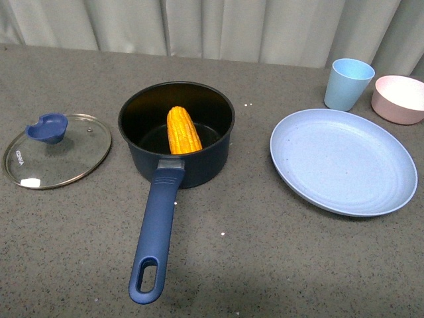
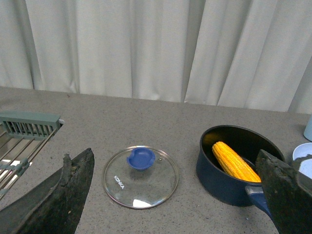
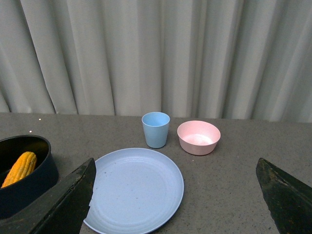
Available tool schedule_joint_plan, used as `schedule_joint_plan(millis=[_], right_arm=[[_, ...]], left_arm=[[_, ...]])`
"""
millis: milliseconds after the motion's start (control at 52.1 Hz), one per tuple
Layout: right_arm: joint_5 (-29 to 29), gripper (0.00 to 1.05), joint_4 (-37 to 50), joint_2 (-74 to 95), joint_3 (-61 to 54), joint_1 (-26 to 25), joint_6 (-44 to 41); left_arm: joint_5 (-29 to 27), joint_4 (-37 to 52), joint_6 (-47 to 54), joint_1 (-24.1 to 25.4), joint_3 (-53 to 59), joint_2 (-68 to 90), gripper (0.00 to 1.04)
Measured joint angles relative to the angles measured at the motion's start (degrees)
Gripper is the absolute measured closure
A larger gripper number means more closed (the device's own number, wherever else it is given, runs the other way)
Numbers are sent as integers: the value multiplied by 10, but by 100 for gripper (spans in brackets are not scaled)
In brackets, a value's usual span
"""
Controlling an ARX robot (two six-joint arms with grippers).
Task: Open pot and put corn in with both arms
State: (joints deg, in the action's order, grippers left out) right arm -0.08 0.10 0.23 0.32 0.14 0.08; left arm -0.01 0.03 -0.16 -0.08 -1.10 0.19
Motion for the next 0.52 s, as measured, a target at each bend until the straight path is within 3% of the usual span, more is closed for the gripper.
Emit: schedule_joint_plan(millis=[518], right_arm=[[0,9,0,0,0,0,0]], left_arm=[[0,0,0,0,0,0,6]])
